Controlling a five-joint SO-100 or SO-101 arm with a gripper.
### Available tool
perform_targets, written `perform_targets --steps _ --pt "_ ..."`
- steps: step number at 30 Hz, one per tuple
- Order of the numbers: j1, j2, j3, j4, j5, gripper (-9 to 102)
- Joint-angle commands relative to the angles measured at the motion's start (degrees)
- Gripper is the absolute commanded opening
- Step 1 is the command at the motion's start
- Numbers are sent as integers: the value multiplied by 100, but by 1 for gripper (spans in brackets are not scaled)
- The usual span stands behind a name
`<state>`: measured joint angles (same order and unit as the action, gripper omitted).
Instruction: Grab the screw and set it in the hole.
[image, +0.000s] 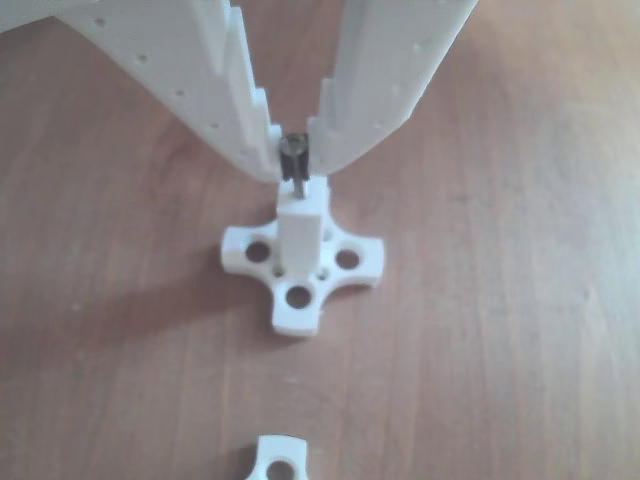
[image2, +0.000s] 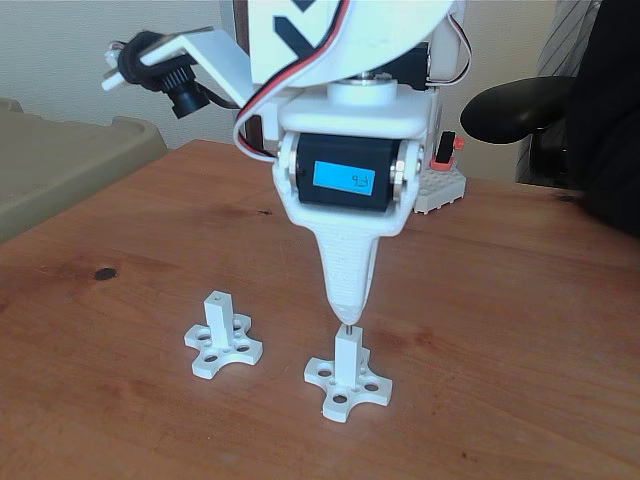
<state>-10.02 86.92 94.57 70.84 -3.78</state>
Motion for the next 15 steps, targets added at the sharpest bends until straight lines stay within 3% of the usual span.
perform_targets --steps 1,15 --pt "35 149 -70 -123 35 2" --pt "105 193 -88 -88 44 8"
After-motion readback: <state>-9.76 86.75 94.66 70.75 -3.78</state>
